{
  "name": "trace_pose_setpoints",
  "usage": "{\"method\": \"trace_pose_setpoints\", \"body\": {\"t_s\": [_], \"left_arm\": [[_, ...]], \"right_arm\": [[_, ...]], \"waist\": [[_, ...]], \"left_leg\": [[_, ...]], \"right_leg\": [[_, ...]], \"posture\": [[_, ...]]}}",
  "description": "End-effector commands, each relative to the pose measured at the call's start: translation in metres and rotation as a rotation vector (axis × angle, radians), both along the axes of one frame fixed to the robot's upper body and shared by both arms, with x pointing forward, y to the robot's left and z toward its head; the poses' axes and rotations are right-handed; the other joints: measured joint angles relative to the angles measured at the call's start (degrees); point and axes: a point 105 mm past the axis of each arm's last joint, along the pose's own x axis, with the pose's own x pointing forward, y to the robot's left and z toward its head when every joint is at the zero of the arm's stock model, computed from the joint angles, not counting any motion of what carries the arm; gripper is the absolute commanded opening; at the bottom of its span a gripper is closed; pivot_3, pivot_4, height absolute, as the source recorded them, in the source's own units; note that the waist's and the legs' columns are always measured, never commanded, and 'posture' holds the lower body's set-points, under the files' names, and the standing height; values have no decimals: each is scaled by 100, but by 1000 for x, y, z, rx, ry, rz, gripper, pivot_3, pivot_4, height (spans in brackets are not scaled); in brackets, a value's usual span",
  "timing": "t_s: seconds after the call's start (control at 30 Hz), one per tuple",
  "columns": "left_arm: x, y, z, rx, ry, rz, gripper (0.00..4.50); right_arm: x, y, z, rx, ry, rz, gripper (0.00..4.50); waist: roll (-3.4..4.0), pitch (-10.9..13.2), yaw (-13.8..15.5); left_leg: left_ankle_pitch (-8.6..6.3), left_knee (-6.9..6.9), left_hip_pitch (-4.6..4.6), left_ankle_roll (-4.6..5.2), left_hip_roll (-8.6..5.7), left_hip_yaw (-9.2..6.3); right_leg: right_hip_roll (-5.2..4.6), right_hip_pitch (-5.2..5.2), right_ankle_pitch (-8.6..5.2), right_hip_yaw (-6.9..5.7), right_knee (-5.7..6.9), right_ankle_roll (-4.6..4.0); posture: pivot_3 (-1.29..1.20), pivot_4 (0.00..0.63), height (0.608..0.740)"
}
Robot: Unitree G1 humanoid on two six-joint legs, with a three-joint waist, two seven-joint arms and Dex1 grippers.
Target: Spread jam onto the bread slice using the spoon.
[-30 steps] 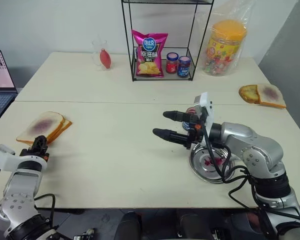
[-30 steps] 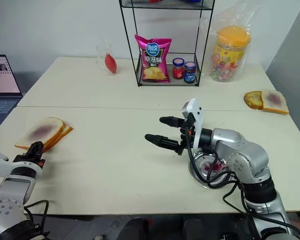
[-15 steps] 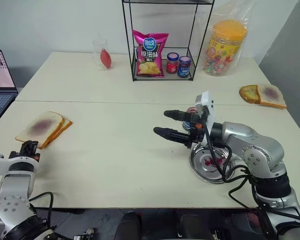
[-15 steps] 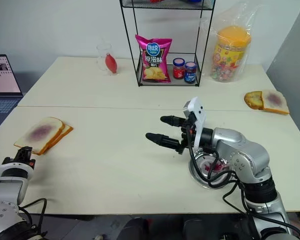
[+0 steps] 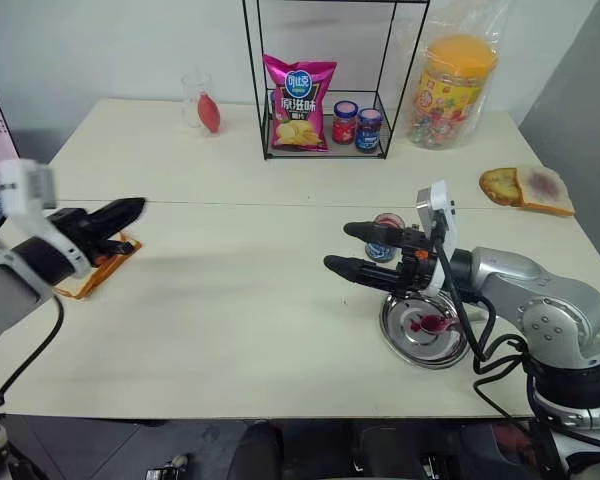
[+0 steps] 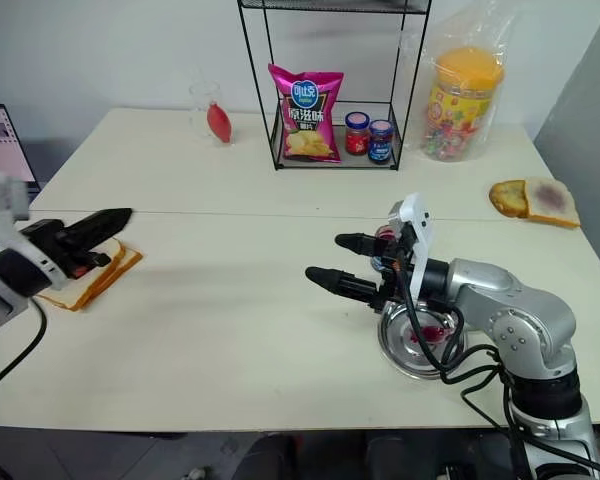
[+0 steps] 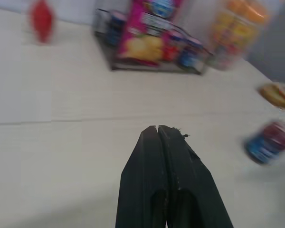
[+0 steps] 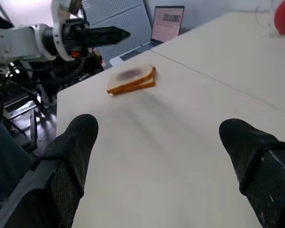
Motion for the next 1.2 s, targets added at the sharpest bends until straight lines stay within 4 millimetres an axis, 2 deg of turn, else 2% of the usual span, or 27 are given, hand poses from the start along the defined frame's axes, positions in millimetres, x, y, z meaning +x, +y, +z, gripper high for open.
{"method": "trace_pose_setpoints", "body": {"t_s": [0.03,0.1,0.13,0.2,0.27,0.4,0.53,0.73,0.9,1.03,1.2], "left_arm": [[2,-8,6,-10,-28,-40,16],[17,30,-17,-20,-48,209,16],[19,40,-23,-18,-53,275,16],[18,67,-39,-60,-38,434,185],[8,83,-49,-171,-38,539,416],[-14,85,-64,-394,-36,596,1195],[-33,98,-83,-646,-35,705,2078],[-48,113,-107,-789,-29,834,3337],[-50,122,-131,-833,26,914,4368],[-45,126,-150,-868,96,943,4462],[-35,125,-148,-866,94,905,4462]], "right_arm": [[-6,-4,12,18,-50,-23,4500],[-7,-3,9,17,-47,-30,4500],[-8,-3,9,16,-46,-31,4500],[-10,-2,7,9,-38,-22,4500],[-11,-1,6,4,-32,-6,4500],[-11,2,7,-12,-29,41,4500],[-11,8,5,-36,-32,98,4500],[-10,10,6,-48,-33,132,4500],[-9,12,9,-55,-36,140,4500],[-8,12,11,-58,-43,136,4500],[-8,9,11,-60,-46,123,4500]], "waist": [[1,1,-18],[24,-2,-58],[27,-2,-62],[15,4,-75],[8,7,-71],[-6,6,-17],[-8,5,19],[-19,-2,60],[-19,-2,54],[-18,-2,52],[-18,-3,52]], "left_leg": [[-2,-1,0,-2,1,0],[-5,-3,1,-5,6,2],[-5,-12,11,-6,5,12],[-5,-14,9,-6,8,10],[-5,-14,2,-6,15,0],[-10,4,-30,-14,14,-10],[-10,14,-37,-15,6,-14],[-9,29,-33,-15,-10,-18],[-9,23,-1,-16,-12,-8],[-9,19,8,-16,-6,-12],[-9,20,10,-16,-7,-11]], "right_leg": [[1,-1,-2,0,1,1],[6,-5,-2,5,3,1],[4,-2,-3,15,4,-3],[7,-7,-4,14,11,-8],[14,-13,-1,9,11,-14],[7,-29,2,-1,17,-22],[-24,-29,4,-2,23,-10],[-23,-13,7,-6,18,-4],[-10,9,1,1,17,2],[0,16,-3,0,19,2],[0,18,-3,1,19,3]], "posture": [[0,150,740],[0,150,740],[0,150,740],[0,150,740],[0,150,740],[0,150,740],[0,150,740],[0,150,740],[0,150,740],[0,150,740],[0,150,740]]}}
